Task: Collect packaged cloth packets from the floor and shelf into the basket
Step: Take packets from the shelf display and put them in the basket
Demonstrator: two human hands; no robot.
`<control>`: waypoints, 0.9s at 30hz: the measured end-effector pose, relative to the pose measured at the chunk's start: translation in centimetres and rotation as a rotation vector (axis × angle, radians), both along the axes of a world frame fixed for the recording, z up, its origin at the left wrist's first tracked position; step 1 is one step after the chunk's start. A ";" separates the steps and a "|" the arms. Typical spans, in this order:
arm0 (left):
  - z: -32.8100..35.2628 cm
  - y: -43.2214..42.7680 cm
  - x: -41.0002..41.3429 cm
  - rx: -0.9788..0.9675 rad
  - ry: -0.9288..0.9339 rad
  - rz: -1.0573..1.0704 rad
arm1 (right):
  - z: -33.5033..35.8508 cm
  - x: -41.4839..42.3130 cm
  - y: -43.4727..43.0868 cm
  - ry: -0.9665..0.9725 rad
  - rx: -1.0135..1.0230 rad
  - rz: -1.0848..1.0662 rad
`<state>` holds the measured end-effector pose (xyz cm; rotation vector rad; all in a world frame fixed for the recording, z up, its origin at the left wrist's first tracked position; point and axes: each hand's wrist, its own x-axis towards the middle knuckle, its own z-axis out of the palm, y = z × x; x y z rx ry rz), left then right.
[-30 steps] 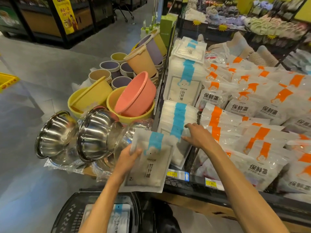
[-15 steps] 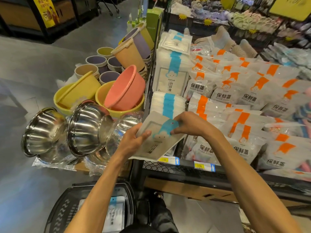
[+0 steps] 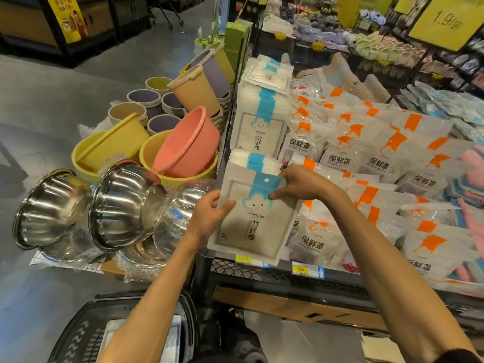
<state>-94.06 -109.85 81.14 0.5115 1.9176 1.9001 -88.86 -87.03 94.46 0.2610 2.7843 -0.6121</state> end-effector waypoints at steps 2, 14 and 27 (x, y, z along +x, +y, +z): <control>-1.7 0.4 -0.9 -0.156 0.127 0.071 | -0.4 -0.9 1.0 -0.007 0.037 -0.019; -13.4 0.2 -0.5 -0.866 0.271 0.061 | -6.5 -5.5 3.6 0.051 0.123 -0.067; -13.3 0.6 0.2 -0.911 0.205 0.206 | -15.0 -6.7 3.2 0.019 0.083 -0.170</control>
